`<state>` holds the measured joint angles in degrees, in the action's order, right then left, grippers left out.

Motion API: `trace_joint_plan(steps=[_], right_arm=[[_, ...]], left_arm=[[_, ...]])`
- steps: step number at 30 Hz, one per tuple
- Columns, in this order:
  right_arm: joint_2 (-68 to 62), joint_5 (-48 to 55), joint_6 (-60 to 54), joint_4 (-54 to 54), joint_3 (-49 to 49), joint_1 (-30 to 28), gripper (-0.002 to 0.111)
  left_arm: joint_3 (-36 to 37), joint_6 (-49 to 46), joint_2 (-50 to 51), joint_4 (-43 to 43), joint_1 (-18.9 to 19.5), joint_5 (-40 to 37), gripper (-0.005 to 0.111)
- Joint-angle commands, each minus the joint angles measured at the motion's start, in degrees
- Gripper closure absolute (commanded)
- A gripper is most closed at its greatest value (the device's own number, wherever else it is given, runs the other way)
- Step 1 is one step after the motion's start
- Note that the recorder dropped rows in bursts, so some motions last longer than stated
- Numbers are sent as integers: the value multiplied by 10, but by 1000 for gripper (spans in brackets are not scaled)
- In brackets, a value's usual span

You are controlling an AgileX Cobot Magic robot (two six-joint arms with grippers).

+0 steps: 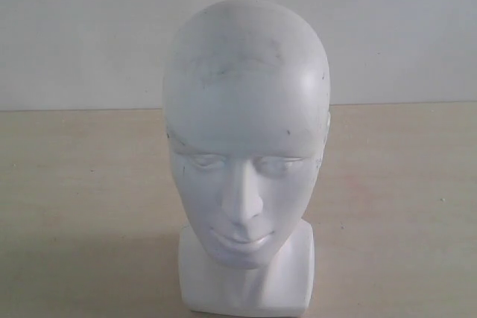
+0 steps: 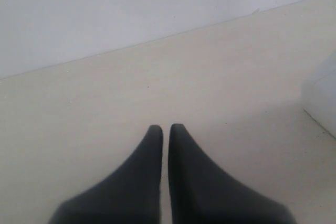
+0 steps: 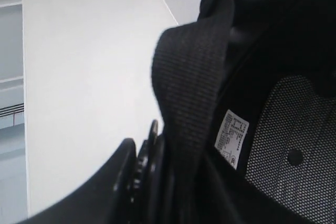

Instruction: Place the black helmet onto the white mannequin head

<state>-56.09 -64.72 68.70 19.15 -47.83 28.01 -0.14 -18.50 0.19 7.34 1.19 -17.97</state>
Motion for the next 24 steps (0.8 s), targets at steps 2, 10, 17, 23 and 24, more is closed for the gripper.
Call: trace_joint_plan(steps=[2,10,17,23,24], right_arm=[[-23,-52,65,57,-72,0,108],[-25,-52,169,79,-89,0,108],[-25,-52,209,119,-89,1,108],[-34,-52,194,122,-89,69,108],[-39,-52,178,120,-89,85,108]], left_arm=[[1,1,-2,-1,2,-1,102],[1,1,-2,-1,2,30,102],[1,1,-2,-1,2,151,102],[1,67,-2,-1,2,235,102],[1,80,-2,-1,2,243,102]])
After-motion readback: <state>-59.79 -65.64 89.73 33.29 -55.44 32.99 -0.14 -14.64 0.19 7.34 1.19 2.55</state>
